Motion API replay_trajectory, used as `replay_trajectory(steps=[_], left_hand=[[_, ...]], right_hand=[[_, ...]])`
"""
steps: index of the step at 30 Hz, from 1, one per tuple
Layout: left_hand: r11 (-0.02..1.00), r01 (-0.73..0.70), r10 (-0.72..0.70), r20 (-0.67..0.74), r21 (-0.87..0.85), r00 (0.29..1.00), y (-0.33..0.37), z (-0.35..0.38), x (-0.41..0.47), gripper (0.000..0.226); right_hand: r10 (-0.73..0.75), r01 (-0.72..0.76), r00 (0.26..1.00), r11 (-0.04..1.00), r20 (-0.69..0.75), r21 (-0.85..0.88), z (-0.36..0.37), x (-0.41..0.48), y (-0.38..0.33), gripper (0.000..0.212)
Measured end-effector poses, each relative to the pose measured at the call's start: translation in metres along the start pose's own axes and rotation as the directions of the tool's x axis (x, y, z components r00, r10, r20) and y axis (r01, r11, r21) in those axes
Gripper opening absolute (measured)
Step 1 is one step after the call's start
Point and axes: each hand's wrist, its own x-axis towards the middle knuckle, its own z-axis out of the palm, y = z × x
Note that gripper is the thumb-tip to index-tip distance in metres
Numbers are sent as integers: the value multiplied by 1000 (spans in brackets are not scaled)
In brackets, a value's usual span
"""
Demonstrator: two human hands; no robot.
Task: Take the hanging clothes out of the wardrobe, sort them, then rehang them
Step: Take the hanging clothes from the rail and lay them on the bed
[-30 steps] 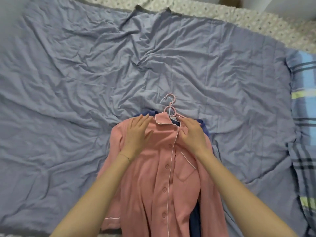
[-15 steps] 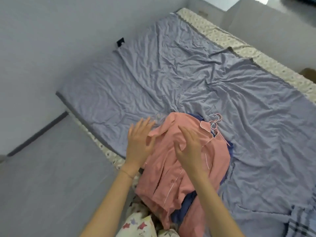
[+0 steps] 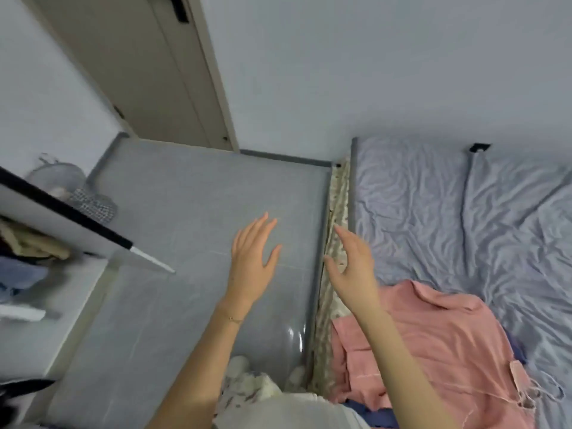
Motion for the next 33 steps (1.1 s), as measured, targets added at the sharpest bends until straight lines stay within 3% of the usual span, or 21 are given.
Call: replay_trajectory(steps=[5, 12, 21, 24, 33], left_hand=[[978, 205, -193, -209, 37, 959, -85, -97, -53, 50], [908, 419, -370, -412, 31, 833, -207, -234, -146, 48], [789, 614, -501, -591, -11, 633, -331, -392, -248, 49], [750, 659, -527, -661, -65, 535, -358, -424, -271, 46], [618, 778, -564, -754, -115, 336, -431, -490, -291, 45]], right_hand=[[-221, 221, 950, 975, 222, 22, 88, 4, -97, 61], [-422, 398, 800, 905, 427, 150, 235, -30, -245, 60], [-610, 531, 575, 785, 545, 319, 399, -82, -418, 63], [-636, 550, 506, 758, 583, 351, 439, -90, -462, 64], [-763, 570, 291, 622, 577, 537, 553, -69, -569, 58]])
